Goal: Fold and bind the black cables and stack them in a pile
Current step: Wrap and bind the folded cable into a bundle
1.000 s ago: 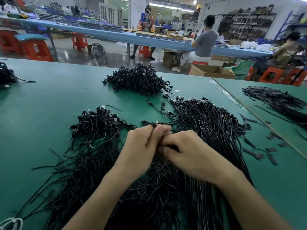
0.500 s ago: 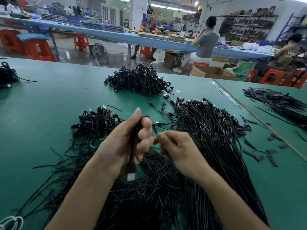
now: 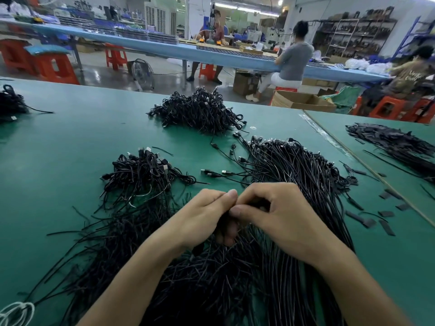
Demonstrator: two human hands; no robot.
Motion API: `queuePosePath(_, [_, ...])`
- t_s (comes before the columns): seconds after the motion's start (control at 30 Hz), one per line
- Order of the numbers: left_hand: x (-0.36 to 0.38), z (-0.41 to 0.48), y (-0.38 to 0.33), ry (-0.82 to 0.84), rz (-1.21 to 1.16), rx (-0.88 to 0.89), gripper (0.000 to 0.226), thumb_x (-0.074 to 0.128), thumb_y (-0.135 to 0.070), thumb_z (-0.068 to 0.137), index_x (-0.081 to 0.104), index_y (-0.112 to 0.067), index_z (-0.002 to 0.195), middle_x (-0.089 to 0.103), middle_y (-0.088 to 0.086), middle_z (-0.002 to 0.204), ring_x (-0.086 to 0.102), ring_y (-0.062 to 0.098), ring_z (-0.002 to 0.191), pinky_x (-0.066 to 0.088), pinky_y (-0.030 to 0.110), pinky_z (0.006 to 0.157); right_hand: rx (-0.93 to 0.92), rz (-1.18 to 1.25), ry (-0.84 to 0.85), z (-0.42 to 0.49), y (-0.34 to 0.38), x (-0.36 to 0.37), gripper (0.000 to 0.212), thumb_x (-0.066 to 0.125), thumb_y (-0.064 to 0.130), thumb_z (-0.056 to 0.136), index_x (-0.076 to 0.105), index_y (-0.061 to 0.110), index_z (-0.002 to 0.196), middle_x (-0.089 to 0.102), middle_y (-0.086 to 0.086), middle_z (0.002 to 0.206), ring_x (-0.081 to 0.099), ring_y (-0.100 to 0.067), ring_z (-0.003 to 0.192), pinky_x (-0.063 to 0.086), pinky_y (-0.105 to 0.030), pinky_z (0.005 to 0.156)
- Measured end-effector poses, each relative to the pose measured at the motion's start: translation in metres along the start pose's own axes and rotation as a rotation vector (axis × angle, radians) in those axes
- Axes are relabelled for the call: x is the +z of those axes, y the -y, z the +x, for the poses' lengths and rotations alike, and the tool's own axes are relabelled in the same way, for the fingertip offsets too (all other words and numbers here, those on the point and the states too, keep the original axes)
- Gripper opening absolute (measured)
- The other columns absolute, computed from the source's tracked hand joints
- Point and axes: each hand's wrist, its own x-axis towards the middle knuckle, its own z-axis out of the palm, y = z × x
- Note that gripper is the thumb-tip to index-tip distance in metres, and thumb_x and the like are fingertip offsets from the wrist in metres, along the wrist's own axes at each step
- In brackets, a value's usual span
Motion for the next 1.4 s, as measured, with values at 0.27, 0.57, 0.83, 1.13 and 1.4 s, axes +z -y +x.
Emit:
queuePosePath(0.27, [-0.009, -0.007, -0.001, 0.25, -0.417, -0.057, 0.052, 0.051, -0.055, 0.097, 0.048, -0.024, 0.055, 0.038, -0.009, 0.043, 0.038, 0.005, 0.032, 0.029, 0.014, 0.034, 0.052, 0.336, -0.023, 0.006, -0.001, -0.006, 0.021, 0.078, 0.034, 0.079, 0.064, 0.02, 0.08, 0.058, -0.024, 0.071, 0.049, -0.033, 0.057, 0.044, -0.049, 0.054])
queuePosePath(0.57, [-0.002, -0.002, 0.002, 0.116, -0.361, -0.076, 0.052, 0.052, -0.043, 0.095, 0.048, -0.02, 0.048, 0.054, 0.003, 0.053, 0.056, 0.015, 0.047, 0.041, 0.018, 0.042, 0.066, 0.15, 0.086, 0.005, 0.003, -0.015, 0.012, 0.073, 0.022, 0.087, 0.063, 0.023, 0.082, 0.069, -0.002, 0.079, 0.068, -0.024, 0.072, 0.057, -0.052, 0.07])
queuePosePath(0.83, [-0.003, 0.003, 0.003, -0.179, -0.219, -0.089, 0.025, 0.052, -0.019, 0.093, 0.054, -0.017, 0.068, 0.054, 0.004, 0.071, 0.055, 0.02, 0.069, 0.053, 0.04, 0.068, -0.063, -0.107, -0.02, 0.007, 0.007, 0.001, 0.014, 0.071, 0.012, 0.089, 0.063, 0.022, 0.084, 0.063, 0.009, 0.071, 0.059, -0.012, 0.067, 0.044, -0.02, 0.059])
queuePosePath(1.13, [0.004, 0.001, 0.005, -0.038, -0.33, -0.189, 0.064, 0.032, -0.067, 0.097, 0.067, -0.019, 0.074, 0.062, 0.012, 0.059, 0.052, 0.018, 0.039, 0.034, 0.019, 0.035, -0.115, -0.177, -0.068, 0.017, 0.004, 0.008, 0.014, 0.07, 0.012, 0.09, 0.061, 0.023, 0.086, 0.063, 0.014, 0.079, 0.063, -0.007, 0.073, 0.049, -0.021, 0.066])
queuePosePath(1.4, [-0.019, 0.009, 0.021, -0.43, -0.368, -0.119, 0.056, 0.047, -0.052, 0.099, 0.058, -0.02, 0.055, 0.036, -0.003, 0.041, 0.025, 0.009, 0.029, 0.019, 0.017, 0.03, 0.394, -0.337, 0.169, -0.001, -0.02, -0.002, 0.051, 0.079, 0.058, 0.071, 0.048, 0.029, 0.1, 0.06, 0.008, 0.089, 0.06, -0.005, 0.077, 0.056, -0.026, 0.073])
